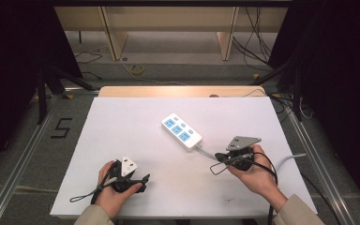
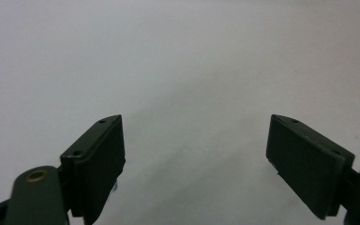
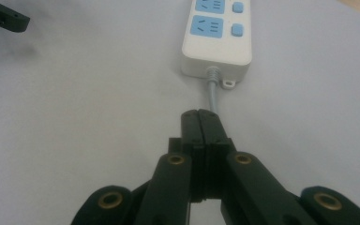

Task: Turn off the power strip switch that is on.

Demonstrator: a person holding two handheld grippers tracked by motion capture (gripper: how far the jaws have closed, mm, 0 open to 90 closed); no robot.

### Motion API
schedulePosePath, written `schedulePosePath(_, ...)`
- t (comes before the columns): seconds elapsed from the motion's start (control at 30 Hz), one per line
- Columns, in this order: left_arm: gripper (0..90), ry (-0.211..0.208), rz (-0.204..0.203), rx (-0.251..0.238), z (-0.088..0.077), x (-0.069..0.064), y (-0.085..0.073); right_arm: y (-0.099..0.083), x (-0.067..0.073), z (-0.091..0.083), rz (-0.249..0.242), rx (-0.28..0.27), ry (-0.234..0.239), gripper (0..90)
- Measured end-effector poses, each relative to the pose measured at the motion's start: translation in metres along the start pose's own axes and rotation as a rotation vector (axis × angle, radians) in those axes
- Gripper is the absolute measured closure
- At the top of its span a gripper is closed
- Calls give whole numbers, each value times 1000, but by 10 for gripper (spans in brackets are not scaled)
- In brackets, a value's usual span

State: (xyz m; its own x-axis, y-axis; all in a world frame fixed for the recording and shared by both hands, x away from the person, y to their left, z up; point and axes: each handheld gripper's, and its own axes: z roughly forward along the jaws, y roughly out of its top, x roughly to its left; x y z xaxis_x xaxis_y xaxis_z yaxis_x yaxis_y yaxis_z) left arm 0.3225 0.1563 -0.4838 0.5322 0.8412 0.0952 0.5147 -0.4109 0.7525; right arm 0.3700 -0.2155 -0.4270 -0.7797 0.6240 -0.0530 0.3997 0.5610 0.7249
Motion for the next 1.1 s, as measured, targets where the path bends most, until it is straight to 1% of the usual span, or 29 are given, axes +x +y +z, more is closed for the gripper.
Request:
schedulePosePath(0.1, 195, 0, 7, 4, 0, 0, 0, 3, 0, 1, -2, 3, 1, 900)
schedulePosePath(0.5, 197, 0, 8, 3, 0, -1, 0, 16, -4, 11, -1, 23, -2, 900)
schedulePosePath(0.63, 197, 0, 9, 1, 0, -1, 0, 22, -6, 15, -9, 30, -3, 900)
schedulePosePath(0.8, 197, 1, 9, 2, -1, -1, 0, 26, -7, 18, -5, 31, -5, 900)
schedulePosePath(0.83, 197, 1, 10, 2, -1, -1, 0, 28, -7, 20, -13, 37, -4, 900)
schedulePosePath(1.1, 197, 0, 12, 1, -1, -1, 0, 35, -9, 26, -8, 44, -8, 900)
